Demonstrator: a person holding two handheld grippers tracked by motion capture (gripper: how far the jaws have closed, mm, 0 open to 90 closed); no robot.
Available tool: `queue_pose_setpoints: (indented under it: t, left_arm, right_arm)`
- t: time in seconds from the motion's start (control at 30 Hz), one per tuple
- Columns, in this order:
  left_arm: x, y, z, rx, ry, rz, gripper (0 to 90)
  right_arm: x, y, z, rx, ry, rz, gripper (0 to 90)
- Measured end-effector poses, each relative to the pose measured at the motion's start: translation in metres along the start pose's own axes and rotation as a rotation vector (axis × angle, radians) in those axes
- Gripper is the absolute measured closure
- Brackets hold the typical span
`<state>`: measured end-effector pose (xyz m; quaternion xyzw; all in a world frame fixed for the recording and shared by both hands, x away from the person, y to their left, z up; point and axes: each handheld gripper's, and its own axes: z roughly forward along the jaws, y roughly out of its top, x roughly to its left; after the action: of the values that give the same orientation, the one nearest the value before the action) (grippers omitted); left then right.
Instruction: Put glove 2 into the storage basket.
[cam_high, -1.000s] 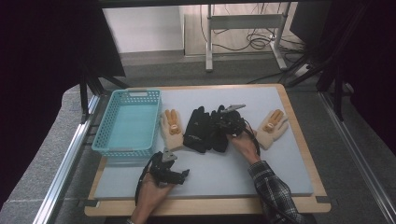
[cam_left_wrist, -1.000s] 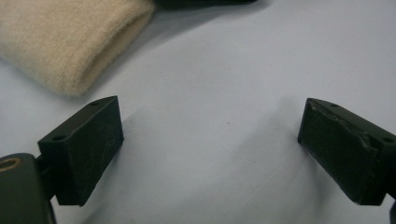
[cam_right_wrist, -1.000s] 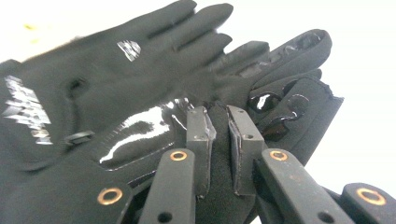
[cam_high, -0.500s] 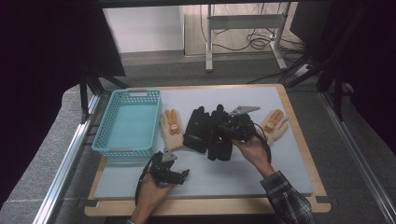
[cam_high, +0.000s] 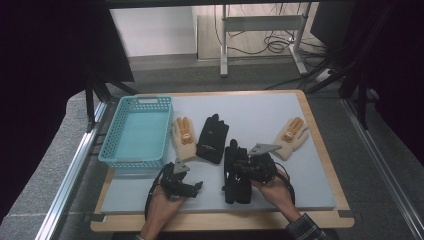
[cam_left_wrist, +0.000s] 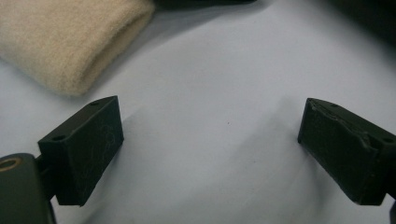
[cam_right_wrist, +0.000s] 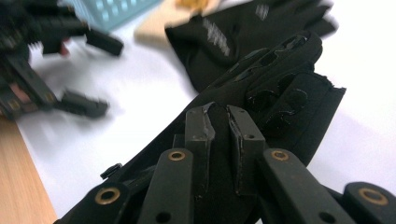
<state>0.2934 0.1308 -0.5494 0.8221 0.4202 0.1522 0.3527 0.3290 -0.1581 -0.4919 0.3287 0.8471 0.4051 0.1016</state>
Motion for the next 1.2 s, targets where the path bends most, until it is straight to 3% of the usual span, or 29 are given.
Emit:
queue_pose_setpoints:
  t: [0.07,0.2,0.33,0.57,0.97,1.03,1.1,1.2]
  left_arm:
    - [0.000,0.000,0.000,0.000,0.000,0.000,7.0]
    - [0.000,0.000,0.000,0.003,-0.001,0.003,7.0]
    - [0.000,0.000,0.000,0.000,0.000,0.000,7.0]
    - [0.000,0.000,0.000,0.003,0.000,0.005,7.0]
    - [0.000,0.000,0.000,0.004,0.000,0.004,7.0]
    - [0.000,0.000,0.000,0.004,0.000,0.004,7.0]
    - [0.000,0.000,0.000,0.003,0.000,0.004,7.0]
    - [0.000,0.000,0.000,0.004,-0.001,0.003,7.0]
  right_arm:
    - [0.000,-0.013,0.011,0.034,-0.004,-0.010,75.1]
    - [-0.002,-0.017,0.012,0.034,0.003,-0.021,68.0]
    - [-0.008,-0.006,0.002,0.005,0.003,-0.016,55.5]
    - [-0.018,0.010,0.007,-0.010,-0.005,-0.018,49.8]
    - [-0.041,0.063,0.059,-0.016,-0.023,-0.022,47.8]
    - [-0.042,0.065,0.062,-0.015,-0.023,-0.024,47.9]
    - [-0.045,0.077,0.079,-0.007,-0.014,-0.021,48.4]
    - [-0.048,0.082,0.090,-0.002,-0.009,-0.016,48.3]
